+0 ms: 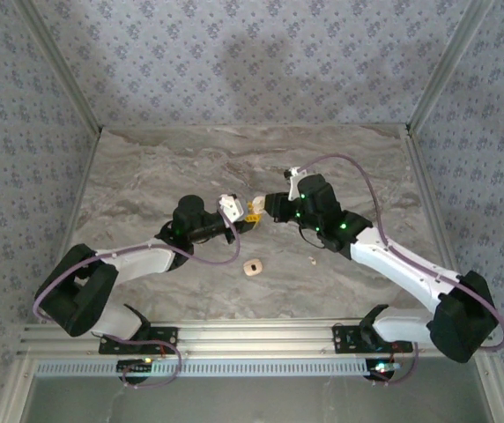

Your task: Insert wireless bluetooth earbuds into charging case

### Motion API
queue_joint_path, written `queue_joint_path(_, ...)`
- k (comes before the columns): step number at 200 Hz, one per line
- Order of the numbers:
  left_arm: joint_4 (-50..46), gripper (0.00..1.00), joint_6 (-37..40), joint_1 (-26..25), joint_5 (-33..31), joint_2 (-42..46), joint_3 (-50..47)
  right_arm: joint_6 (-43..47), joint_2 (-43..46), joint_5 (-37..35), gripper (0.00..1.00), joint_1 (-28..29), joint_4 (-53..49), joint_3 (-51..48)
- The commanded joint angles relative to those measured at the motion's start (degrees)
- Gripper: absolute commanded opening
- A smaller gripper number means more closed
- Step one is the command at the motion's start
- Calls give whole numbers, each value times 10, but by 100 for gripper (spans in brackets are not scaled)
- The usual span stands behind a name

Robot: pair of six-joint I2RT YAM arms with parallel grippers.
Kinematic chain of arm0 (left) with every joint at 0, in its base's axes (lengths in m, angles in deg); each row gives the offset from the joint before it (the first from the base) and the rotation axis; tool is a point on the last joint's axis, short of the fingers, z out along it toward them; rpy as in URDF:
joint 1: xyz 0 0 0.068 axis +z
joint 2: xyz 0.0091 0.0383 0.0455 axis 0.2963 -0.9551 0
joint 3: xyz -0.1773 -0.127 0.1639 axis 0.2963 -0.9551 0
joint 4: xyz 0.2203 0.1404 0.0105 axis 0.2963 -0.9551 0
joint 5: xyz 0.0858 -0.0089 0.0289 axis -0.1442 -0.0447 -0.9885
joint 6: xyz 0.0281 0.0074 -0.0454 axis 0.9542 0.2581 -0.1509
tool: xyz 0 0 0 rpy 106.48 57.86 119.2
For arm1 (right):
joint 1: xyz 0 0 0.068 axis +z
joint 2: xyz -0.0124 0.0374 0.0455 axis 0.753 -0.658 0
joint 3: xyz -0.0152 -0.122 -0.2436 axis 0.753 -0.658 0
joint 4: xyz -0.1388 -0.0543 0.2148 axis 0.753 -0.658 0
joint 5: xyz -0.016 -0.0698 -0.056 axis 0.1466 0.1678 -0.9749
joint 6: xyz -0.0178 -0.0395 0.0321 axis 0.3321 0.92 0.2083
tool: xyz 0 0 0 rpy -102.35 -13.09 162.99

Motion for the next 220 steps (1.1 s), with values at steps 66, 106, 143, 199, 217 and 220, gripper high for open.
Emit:
queue_joint_path(66,5,13,6,-4,-15,24,-1,26,1,-33,21,18,-47,25)
queue_joint_path(106,4,13,7,-4,-14,27,0,28,5,-61,21,19,-53,25)
queue_joint_path(143,-2,13,11,-4,-14,29,0,27,12,-80,21,19,-44,26)
queue_joint_path(199,-5,13,14,-5,-13,32,-1,28,17,-75,21,18,-38,24)
queue_joint_path(217,-6,13,14,-5,-14,32,-1,24,12,-65,21,18,-32,24)
queue_joint_path(220,-5,13,14,-6,-14,33,0,24,12,-64,21,18,-31,24)
